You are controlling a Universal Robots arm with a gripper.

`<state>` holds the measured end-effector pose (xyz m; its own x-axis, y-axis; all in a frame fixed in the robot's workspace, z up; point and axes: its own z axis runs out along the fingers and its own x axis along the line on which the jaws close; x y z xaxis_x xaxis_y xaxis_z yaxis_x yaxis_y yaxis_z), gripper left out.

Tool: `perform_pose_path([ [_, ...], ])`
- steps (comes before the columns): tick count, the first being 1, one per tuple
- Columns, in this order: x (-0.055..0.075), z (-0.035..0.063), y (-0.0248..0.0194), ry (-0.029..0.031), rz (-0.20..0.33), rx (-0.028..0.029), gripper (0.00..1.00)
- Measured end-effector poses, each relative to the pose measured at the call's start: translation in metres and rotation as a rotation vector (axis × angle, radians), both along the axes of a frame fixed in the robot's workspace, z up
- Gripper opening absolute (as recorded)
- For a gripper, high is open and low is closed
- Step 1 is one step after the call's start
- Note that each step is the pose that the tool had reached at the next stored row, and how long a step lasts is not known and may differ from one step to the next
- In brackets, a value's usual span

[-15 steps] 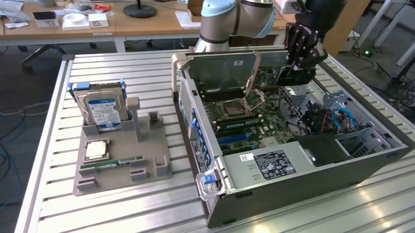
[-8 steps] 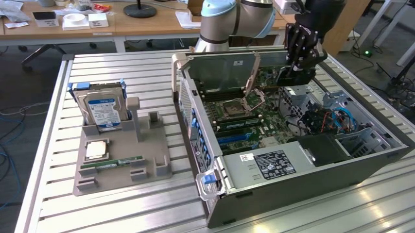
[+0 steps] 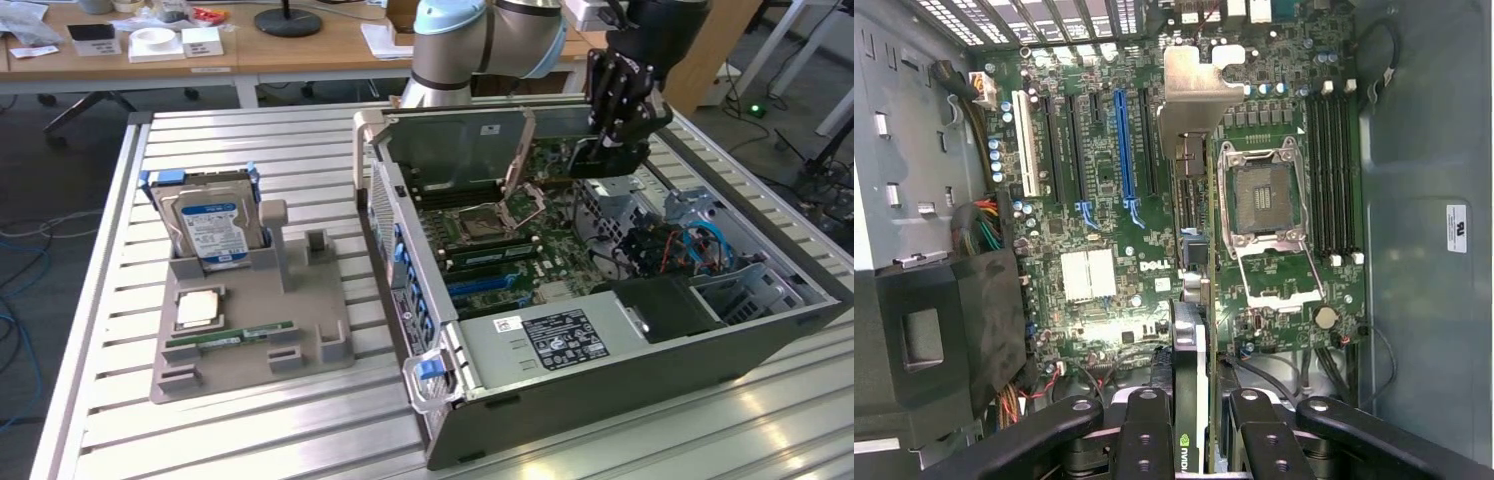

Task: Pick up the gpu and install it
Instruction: 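Insert the gpu into the slot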

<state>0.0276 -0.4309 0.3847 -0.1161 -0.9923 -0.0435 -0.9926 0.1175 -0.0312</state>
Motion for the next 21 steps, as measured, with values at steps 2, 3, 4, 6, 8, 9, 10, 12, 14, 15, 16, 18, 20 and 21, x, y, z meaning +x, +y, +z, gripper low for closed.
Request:
perform_pose_path([
  [2, 0.0000, -0.0002, 0.0000, 0.0000, 0.000, -0.0002, 0.27],
  [3, 0.0000, -0.0002, 0.0000, 0.0000, 0.000, -0.0002, 0.27],
  [4, 0.0000, -0.0002, 0.0000, 0.0001, 0.000, -0.0001, 0.27],
  [6, 0.0000, -0.0003, 0.0000, 0.0000, 0.000, -0.0001, 0.27],
  [8, 0.0000, -0.0007, 0.0001, -0.0001, 0.000, 0.0001, 0.27],
  [9, 0.0000, -0.0012, 0.0001, -0.0001, 0.000, 0.0003, 0.27],
  [10, 0.0000, -0.0015, 0.0000, 0.0000, 0.000, 0.0001, 0.27],
  [12, 0.0000, -0.0020, 0.0000, 0.0000, 0.000, -0.0001, 0.27],
  [14, 0.0000, -0.0020, 0.0000, 0.0000, 0.000, -0.0002, 0.27],
  [15, 0.0000, -0.0020, 0.0000, 0.0001, 0.000, -0.0002, 0.27],
  [16, 0.0000, -0.0020, 0.0000, 0.0000, 0.000, -0.0002, 0.27],
  [18, 0.0000, -0.0021, 0.0000, 0.0000, 0.000, -0.0001, 0.27],
  [20, 0.0000, -0.0028, 0.0000, -0.0001, 0.000, 0.0003, 0.27],
  [21, 0.0000, -0.0033, 0.0000, 0.0000, 0.000, 0.0001, 0.27],
])
